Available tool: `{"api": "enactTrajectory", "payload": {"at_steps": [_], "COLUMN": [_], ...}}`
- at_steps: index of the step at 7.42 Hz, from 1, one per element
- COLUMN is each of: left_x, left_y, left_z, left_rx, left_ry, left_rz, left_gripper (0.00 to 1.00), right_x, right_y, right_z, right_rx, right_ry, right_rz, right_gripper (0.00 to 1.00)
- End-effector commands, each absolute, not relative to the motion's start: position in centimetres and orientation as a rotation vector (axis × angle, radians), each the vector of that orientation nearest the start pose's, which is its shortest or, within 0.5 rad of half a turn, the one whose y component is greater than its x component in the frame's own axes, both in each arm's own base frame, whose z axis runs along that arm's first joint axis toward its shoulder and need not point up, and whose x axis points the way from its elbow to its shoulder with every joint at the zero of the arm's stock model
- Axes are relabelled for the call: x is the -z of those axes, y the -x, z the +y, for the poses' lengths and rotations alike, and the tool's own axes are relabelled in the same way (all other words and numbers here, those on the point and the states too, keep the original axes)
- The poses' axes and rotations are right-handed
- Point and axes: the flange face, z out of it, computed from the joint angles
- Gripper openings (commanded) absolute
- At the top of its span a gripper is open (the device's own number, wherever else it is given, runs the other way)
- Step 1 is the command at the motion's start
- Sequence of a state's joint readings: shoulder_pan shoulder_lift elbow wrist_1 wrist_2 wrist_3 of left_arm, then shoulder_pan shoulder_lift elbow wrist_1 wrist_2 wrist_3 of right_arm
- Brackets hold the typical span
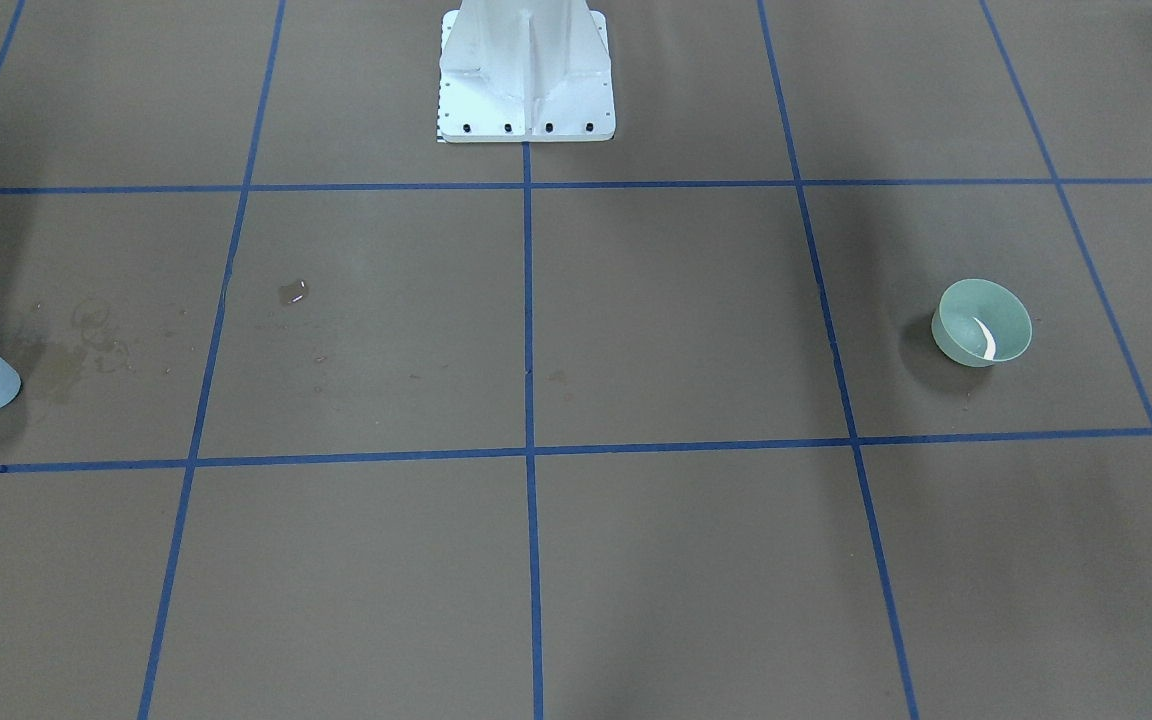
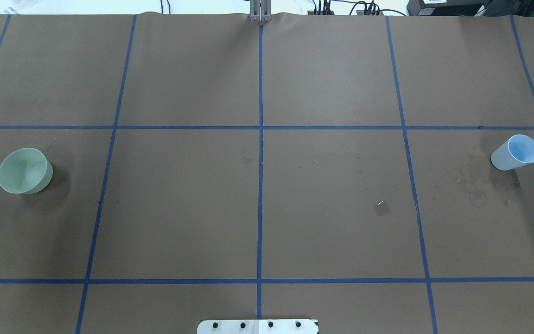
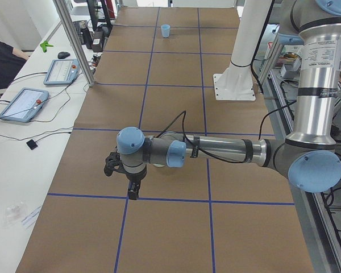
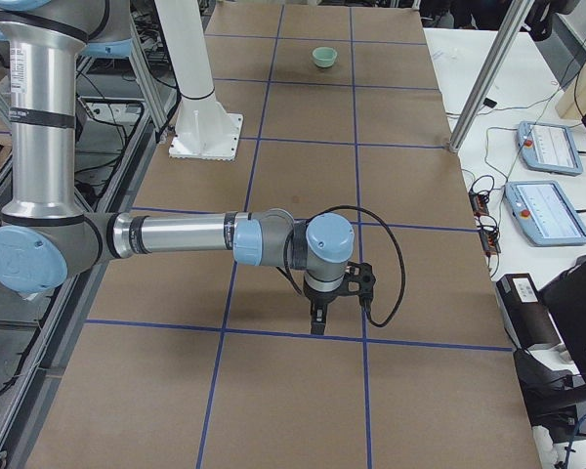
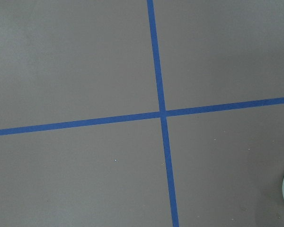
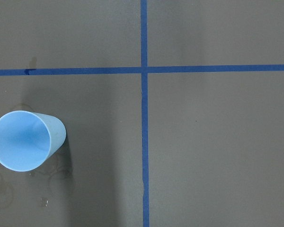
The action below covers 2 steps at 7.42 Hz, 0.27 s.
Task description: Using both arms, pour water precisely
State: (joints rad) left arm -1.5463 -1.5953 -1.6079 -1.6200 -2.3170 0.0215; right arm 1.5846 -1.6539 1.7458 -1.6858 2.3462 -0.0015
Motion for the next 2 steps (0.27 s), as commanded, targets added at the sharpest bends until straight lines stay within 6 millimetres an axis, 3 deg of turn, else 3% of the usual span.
{"api": "enactTrajectory", "payload": {"at_steps": [1,2], "left_x": [-62.50,-62.57], "left_y": [5.31,5.31], "left_z": [-51.05,-51.04], "left_rx": [-0.085,-0.085], "left_ry": [-0.104,-0.103], "left_rz": [0.747,0.747], "left_gripper": [1.00,1.00], "right_x": [-62.03,-62.02], "right_y": [-6.97,-6.97], "right_z": [-45.27,-45.27], "right_rx": [-0.018,-0.018], "right_ry": [0.010,0.010], "right_rz": [-0.778,-0.778], "right_gripper": [0.99,0.99]}}
